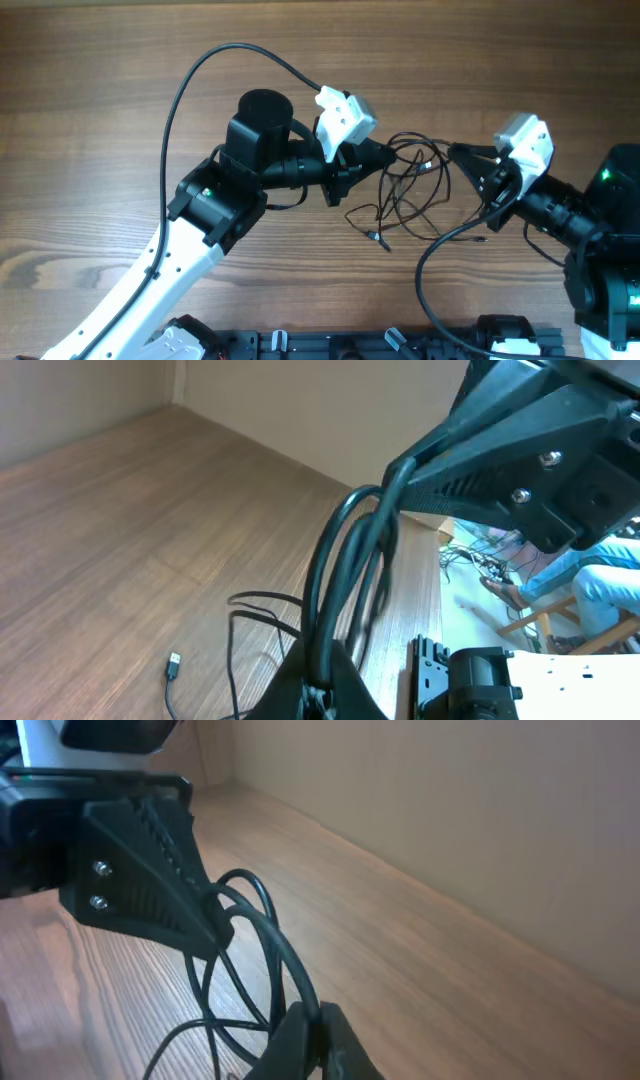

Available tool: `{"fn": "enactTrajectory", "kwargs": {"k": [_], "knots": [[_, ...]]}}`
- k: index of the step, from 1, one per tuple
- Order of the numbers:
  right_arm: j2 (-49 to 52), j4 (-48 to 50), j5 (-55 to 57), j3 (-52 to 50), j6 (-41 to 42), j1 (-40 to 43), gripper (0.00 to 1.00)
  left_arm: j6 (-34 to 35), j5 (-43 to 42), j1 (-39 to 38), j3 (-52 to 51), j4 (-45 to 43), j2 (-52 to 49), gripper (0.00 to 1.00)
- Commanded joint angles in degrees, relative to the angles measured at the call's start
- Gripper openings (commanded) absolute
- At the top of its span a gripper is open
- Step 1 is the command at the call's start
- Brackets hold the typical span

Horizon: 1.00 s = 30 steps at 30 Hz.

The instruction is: Untangle cables

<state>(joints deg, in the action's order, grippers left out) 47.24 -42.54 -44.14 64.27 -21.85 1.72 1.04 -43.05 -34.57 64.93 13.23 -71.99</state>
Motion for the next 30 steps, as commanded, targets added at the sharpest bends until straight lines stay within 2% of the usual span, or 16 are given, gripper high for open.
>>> {"fn": "enactTrajectory", "kwargs": {"k": [1,4,5,7,8,11,17,19,22,24,27,30], "knots": [[-0.5,0.2,-2.5,1.1,0.5,0.2,0.05,1.0,0.5,-0.4,-0.1,-0.2,1.1,0.04],[-0.5,0.0,-2.5,1.1,-0.8,0.2,0.06,1.0,0.5,-0.4,-0.1,-0.2,1.1,0.04],[-0.5,0.0,-2.5,1.1,-2.1,0.2,0.17,1.0,-0.9,-0.4,-0.1,-0.2,1.1,0.04],[-0.5,0.1,-2.6,1.1,-3.9,0.2,0.18,1.0,-3.1,-0.4,-0.1,-0.2,1.1,0.04],[-0.5,0.3,-2.6,1.1,-3.9,0.2,0.18,1.0,-4.8,-0.6,-0.1,-0.2,1.1,0.04],[-0.5,0.3,-3.8,1.1,-3.7,0.2,0.05,0.9,-5.6,-2.1,-0.1,-0.2,1.1,0.04],[-0.5,0.0,-5.0,1.1,-3.2,0.2,0.05,1.0,-5.5,-3.8,-0.1,-1.1,1.1,0.04],[-0.5,0.3,2.8,1.1,4.4,0.2,0.04,1.0,-5.1,-3.8,-0.1,-1.6,1.1,0.04],[-0.5,0.0,19.7,1.1,19.5,0.2,0.04,1.7,-5.0,-3.8,-0.1,-2.6,1.2,0.13],[-0.5,-0.6,29.7,1.1,28.4,0.2,0.04,2.5,-4.8,-3.8,-0.1,-3.1,1.2,0.15],[-0.5,-0.6,29.0,1.1,29.4,0.2,0.04,2.5,-4.7,-3.8,-0.1,-4.5,1.2,0.06],[-0.5,-0.3,20.5,1.1,23.9,0.2,0.04,2.7,-4.6,-3.8,-0.1,-5.5,1.2,0.05]]}}
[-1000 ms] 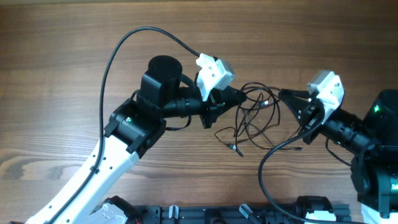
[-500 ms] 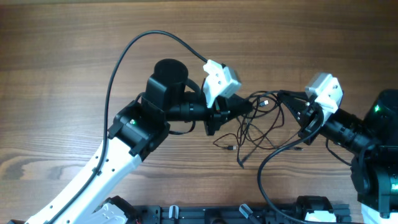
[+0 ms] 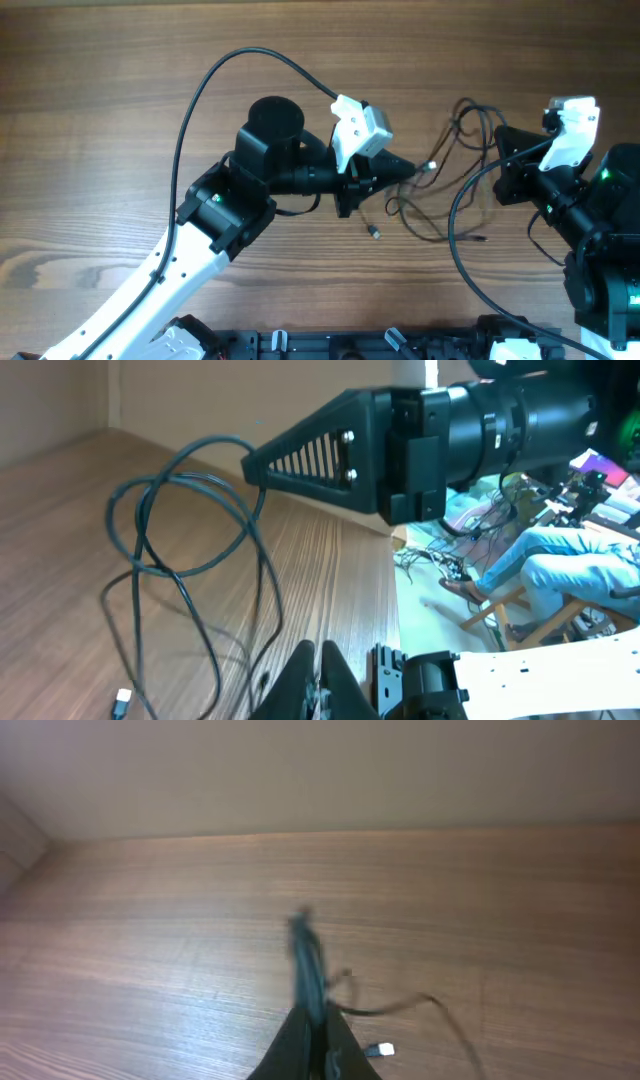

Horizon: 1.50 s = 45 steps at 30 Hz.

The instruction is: Untangle cables

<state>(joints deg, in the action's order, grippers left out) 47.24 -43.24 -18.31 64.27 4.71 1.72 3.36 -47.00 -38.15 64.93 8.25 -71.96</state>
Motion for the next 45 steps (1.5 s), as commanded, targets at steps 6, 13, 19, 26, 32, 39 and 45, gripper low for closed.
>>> {"fn": "enactTrajectory", "kwargs": {"k": [6,13,19,26,32,39,45], "knots": [[-0.5,0.3,-21.8,1.1,-16.3,0.2,0.04,8.6,12.7,-0.2,-0.1,-0.3,1.2,0.31],[-0.5,-1.3,-33.3,1.1,-25.5,0.2,0.04,10.6,20.1,0.6,-0.1,0.3,1.2,0.37],[-0.5,-5.9,-41.3,1.1,-36.2,0.2,0.04,5.6,13.4,9.9,-0.1,0.6,1.1,0.25],[-0.5,-4.0,-53.8,1.1,-37.6,0.2,0.04,-16.4,-5.1,8.8,-0.1,12.1,0.9,0.97],[-0.5,-3.7,-53.8,1.1,-36.0,0.2,0.04,-19.9,-5.9,8.4,-0.1,17.2,0.9,0.71],[-0.5,-2.9,-53.7,1.1,-33.8,0.2,0.04,-19.4,-2.3,8.4,-0.1,17.6,0.9,0.04],[-0.5,0.3,-18.0,1.1,-0.8,0.2,0.04,14.0,42.3,9.5,-0.1,18.5,0.9,0.04]]}}
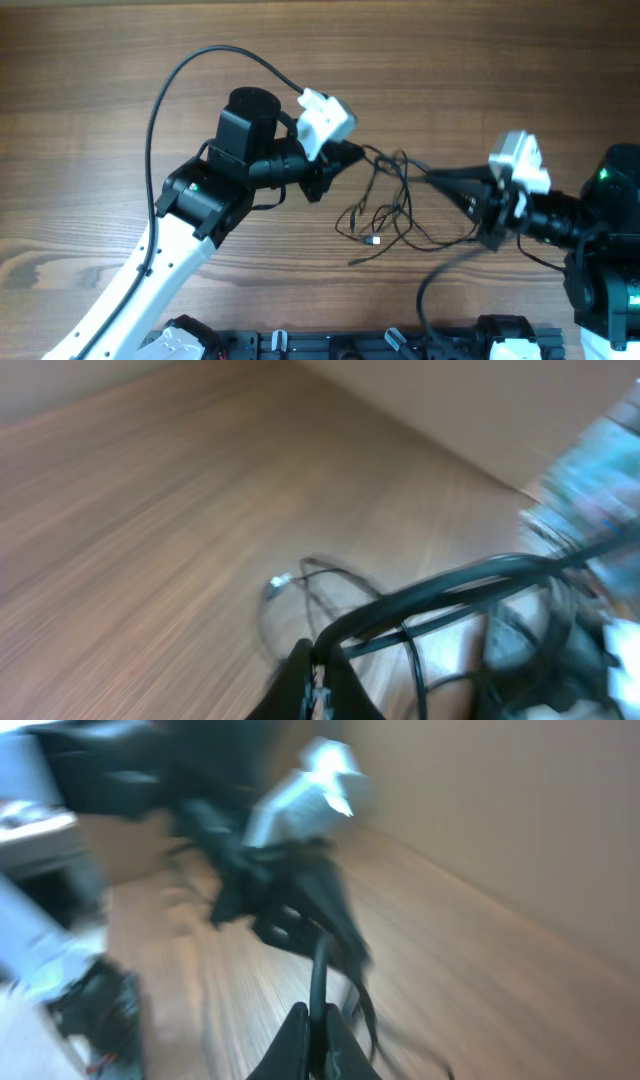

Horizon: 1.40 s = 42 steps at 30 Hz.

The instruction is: Untangle cables

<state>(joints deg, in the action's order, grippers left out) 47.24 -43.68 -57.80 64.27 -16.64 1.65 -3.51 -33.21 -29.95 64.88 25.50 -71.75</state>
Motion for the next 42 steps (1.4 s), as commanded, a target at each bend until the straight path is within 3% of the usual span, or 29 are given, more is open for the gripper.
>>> {"fn": "enactTrajectory", "kwargs": {"k": [1,3,5,8,10,11,13,15,17,19,23,29,32,38,40,42], "knots": [[-0.5,-0.2,32.5,1.1,28.2,0.3,0.04,26.8,33.3,2.4,0.0,2.6,0.7,0.04],[-0.5,-3.5,49.2,1.1,39.6,0.3,0.04,34.4,34.1,6.2,0.0,4.1,0.9,0.04],[-0.5,-7.9,61.9,1.1,50.9,0.3,0.04,37.0,29.6,10.0,0.0,3.8,1.5,0.04],[-0.5,-8.4,61.5,1.1,51.2,0.2,0.04,36.1,18.2,13.4,0.0,0.3,2.1,0.04],[-0.5,-6.2,56.5,1.1,43.5,0.2,0.04,27.3,8.4,13.4,0.0,-2.6,2.1,0.06],[-0.5,-4.9,52.8,1.1,39.9,0.2,0.04,23.8,2.9,13.2,0.0,-3.1,2.1,0.19],[-0.5,-1.6,38.7,1.1,31.9,0.2,0.04,23.0,-3.3,13.2,0.0,-2.5,2.0,0.43],[-0.5,0.0,26.1,1.1,23.2,0.2,0.04,23.0,-9.1,13.0,0.0,-2.8,2.0,0.50],[-0.5,0.0,16.1,1.1,16.9,0.2,0.04,23.0,-12.3,11.5,0.0,-4.3,2.0,0.51],[-0.5,0.3,7.6,1.1,13.1,0.2,0.04,20.3,-12.3,7.9,0.0,-6.3,2.0,0.54],[-0.5,1.5,-7.0,1.1,9.1,0.2,0.04,7.2,-12.3,-0.2,0.0,-7.6,2.0,0.65],[-0.5,4.1,-17.9,1.1,9.1,0.2,0.04,-10.9,-6.2,-4.7,0.0,-7.9,1.5,0.81],[-0.5,5.5,-21.2,1.1,9.3,0.2,0.04,-17.1,0.9,-4.7,0.0,-6.8,1.1,0.84],[-0.5,7.7,-27.3,1.1,9.3,0.2,0.05,-21.9,-4.2,-6.1,0.0,-6.6,1.1,0.86],[-0.5,8.3,-27.3,1.1,9.3,0.2,0.05,-21.8,-6.1,-7.5,0.0,-6.6,1.1,0.82],[-0.5,8.3,-27.2,1.1,9.4,0.2,0.06,-21.8,-8.0,-8.3,0.0,-6.6,1.1,0.69]]}}
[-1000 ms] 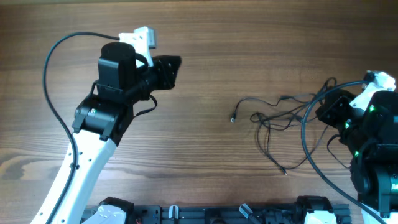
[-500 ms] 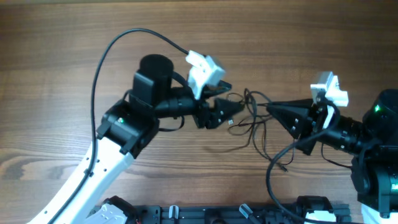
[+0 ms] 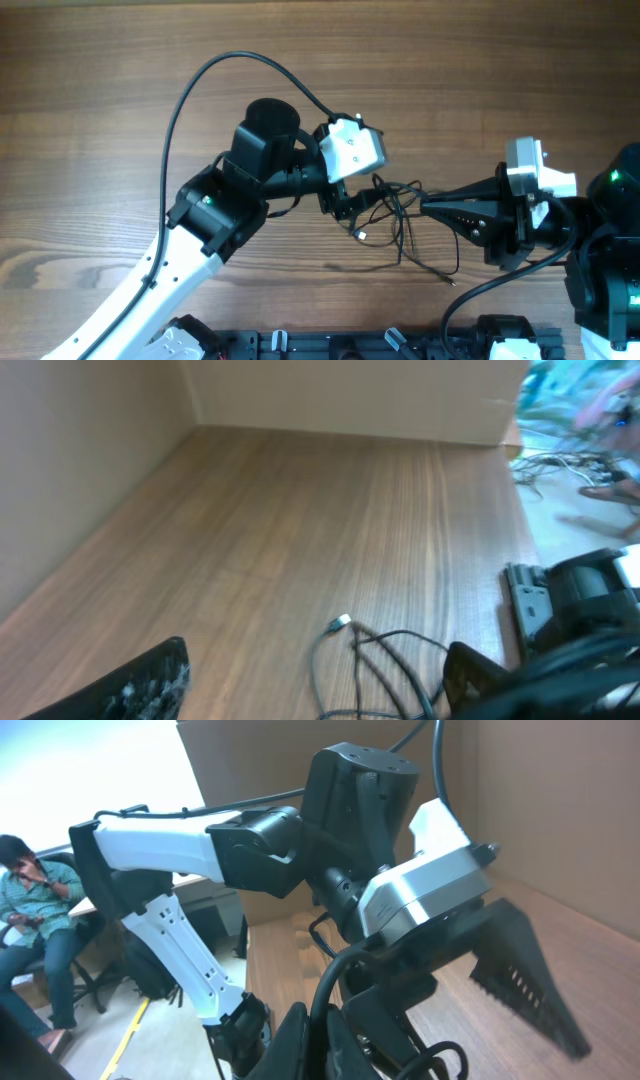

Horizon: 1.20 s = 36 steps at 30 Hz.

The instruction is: Untangle cables

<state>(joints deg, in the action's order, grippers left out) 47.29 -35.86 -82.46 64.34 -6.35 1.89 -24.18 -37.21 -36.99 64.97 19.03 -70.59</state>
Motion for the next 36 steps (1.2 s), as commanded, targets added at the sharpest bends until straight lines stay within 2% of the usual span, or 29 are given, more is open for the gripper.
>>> {"fn": "enactTrajectory", "kwargs": {"k": [1,2,4,6,7,8,9,11,12,14,16,17,24,28,31,33,36], "knots": [[-0.5,0.5,-2.5,1.0,-0.9,0.0,0.09,-1.2,-4.1,-1.5,-0.1,-0.2,0.0,0.47],[-0.5,0.5,1.8,1.0,2.1,0.0,0.09,-1.1,-3.6,-1.3,-0.1,-0.1,0.0,0.04],[-0.5,0.4,10.0,1.0,7.8,0.0,0.08,-0.7,-0.5,-1.2,-0.1,0.0,0.0,0.04],[-0.5,-0.9,25.9,1.0,16.5,0.0,0.04,8.1,12.4,-0.9,-0.1,0.0,0.0,0.04],[-0.5,-1.5,30.3,1.0,18.3,0.0,0.04,12.3,17.3,-0.7,-0.1,0.1,0.0,0.04],[-0.5,-2.1,35.0,1.0,20.5,0.0,0.08,16.1,20.5,-0.6,-0.1,0.1,0.0,0.04],[-0.5,-2.6,37.8,1.0,21.1,0.0,0.20,17.5,20.7,-0.6,-0.1,0.0,0.0,0.04],[-0.5,-4.7,43.9,1.0,23.4,0.0,0.68,22.5,22.8,-0.6,-0.1,-0.4,0.1,0.04],[-0.5,-5.4,43.9,1.0,23.0,0.0,0.78,26.2,25.2,-0.6,-0.1,-0.7,0.1,0.04],[-0.5,-6.1,43.3,1.0,23.0,0.0,0.91,35.2,31.6,-0.6,-0.1,-0.7,0.1,0.04],[-0.5,-6.2,41.5,1.0,23.0,0.0,0.97,44.4,34.3,-0.6,-0.1,-0.7,0.1,0.04],[-0.5,-6.2,41.0,1.0,22.9,0.0,0.99,45.8,34.1,-0.7,-0.1,-0.9,0.1,0.04],[-0.4,-7.6,40.9,1.0,15.3,0.0,0.99,46.1,32.1,-6.6,-0.1,-7.9,0.2,0.04],[1.1,-7.5,42.0,1.0,13.9,0.0,1.00,46.1,32.1,-10.4,-0.1,-12.0,0.2,0.04],[3.4,-7.5,46.5,1.0,14.4,0.0,0.99,46.0,32.1,-13.2,-0.1,-12.7,0.2,0.04],[5.4,-7.5,52.3,1.0,17.7,0.0,0.99,45.5,31.8,-14.6,-0.1,-12.9,0.3,0.04],[8.2,-7.9,63.3,1.0,23.3,0.0,0.99,41.0,29.3,-15.6,-0.1,-13.2,2.1,0.04]]}}
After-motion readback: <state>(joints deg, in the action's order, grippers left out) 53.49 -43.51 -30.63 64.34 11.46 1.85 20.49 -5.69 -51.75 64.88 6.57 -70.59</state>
